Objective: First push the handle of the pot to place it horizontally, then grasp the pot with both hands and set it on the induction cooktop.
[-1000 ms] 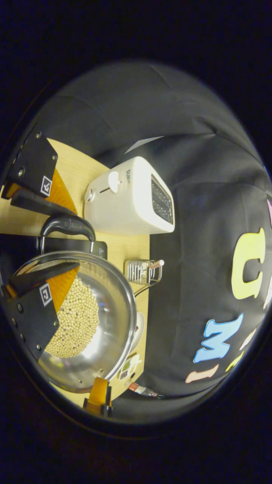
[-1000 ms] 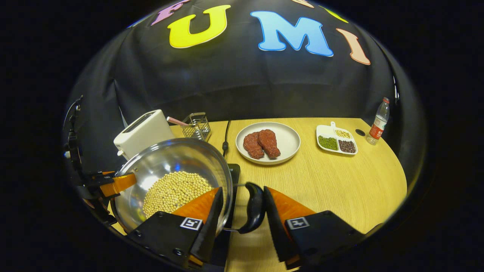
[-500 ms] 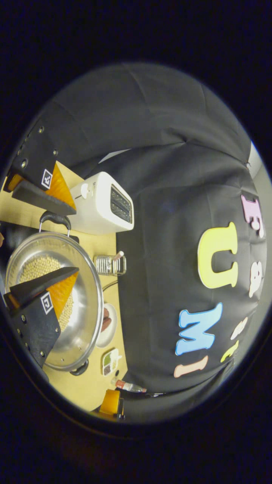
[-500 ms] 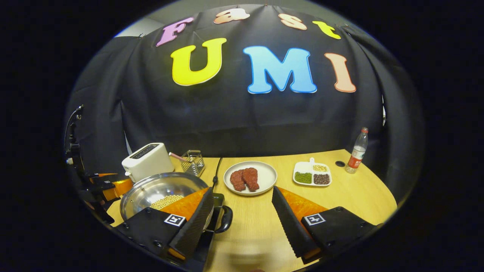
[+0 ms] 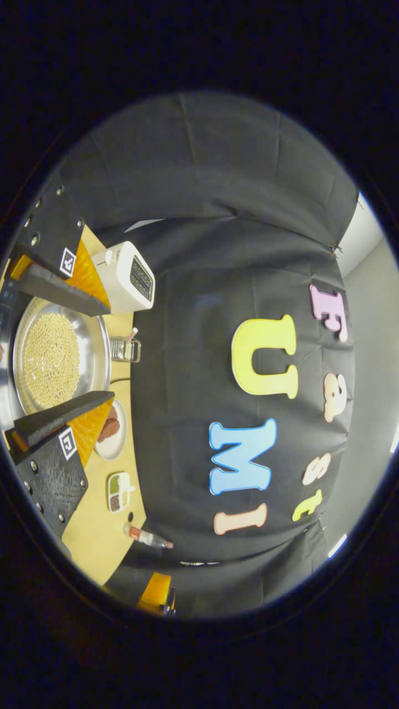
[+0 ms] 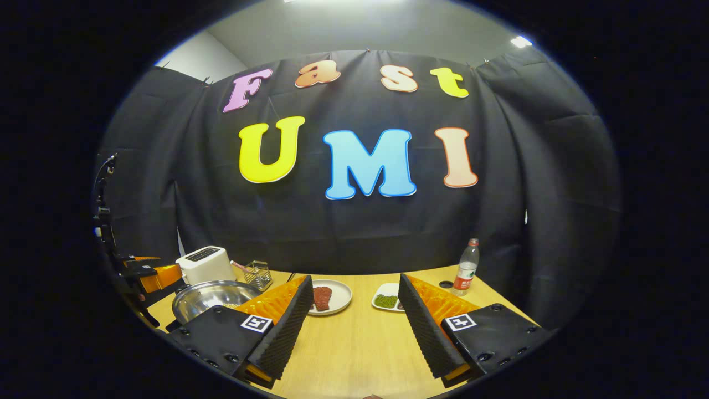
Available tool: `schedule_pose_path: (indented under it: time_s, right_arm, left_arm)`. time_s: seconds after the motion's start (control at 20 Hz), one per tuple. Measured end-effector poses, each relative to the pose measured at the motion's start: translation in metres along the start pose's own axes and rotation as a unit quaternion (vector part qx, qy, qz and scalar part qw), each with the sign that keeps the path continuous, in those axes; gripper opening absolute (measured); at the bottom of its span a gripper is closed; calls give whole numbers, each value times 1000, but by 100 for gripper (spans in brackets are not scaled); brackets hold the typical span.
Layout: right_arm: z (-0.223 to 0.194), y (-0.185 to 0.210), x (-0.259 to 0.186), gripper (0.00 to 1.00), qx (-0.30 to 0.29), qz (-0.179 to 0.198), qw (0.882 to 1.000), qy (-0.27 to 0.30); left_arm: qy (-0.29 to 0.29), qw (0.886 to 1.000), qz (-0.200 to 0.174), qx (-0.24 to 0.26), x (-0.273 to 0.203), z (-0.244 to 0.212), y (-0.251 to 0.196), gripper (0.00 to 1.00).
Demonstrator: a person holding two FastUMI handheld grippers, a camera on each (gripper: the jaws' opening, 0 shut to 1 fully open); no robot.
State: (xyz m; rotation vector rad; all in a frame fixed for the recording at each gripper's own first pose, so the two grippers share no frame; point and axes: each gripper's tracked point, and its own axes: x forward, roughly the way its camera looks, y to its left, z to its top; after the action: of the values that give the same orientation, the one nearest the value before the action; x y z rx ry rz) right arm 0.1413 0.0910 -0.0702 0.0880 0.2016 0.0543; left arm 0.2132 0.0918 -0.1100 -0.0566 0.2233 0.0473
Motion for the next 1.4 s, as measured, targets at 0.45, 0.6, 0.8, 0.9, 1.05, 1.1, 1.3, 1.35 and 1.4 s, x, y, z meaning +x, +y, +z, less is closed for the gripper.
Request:
schedule_pose_path:
  time_s: [0.45, 0.6, 0.8, 0.9, 1.05, 1.1, 1.3, 1.35, 1.4]
  right_arm:
    - [34, -93, -78, 97, -13, -4, 998, -65]
    - [39, -106, -104, 92, -10, 10, 997, -77]
    - [43, -119, -134, 97, -16, 1, 996, -93]
    - [47, -120, -146, 97, -11, 0, 994, -106]
    - [45, -124, -159, 97, -14, -16, 994, -107]
    - [46, -124, -163, 97, -17, -21, 994, -110]
    - [49, -118, -183, 92, -21, -31, 993, -110]
    - [49, -115, -187, 92, -18, -32, 993, -109]
    - [50, -114, -190, 97, -18, -33, 993, -109]
  left_arm:
    - [-83, 997, -4, -9, -110, 78, -93, 80]
    - [-105, 994, -2, 1, -139, 93, -113, 79]
    - [-109, 994, -6, -3, -171, 90, -125, 79]
    - [-117, 993, 4, -1, -185, 90, -120, 79]
    - [-125, 992, 1, 0, -213, 92, -113, 79]
    - [-130, 992, 1, 6, -221, 94, -110, 82]
    - [-142, 990, -1, 10, -238, 102, -96, 82]
    - [-142, 990, -1, 6, -241, 100, -92, 80]
    - [-141, 990, 0, 2, -243, 99, -88, 79]
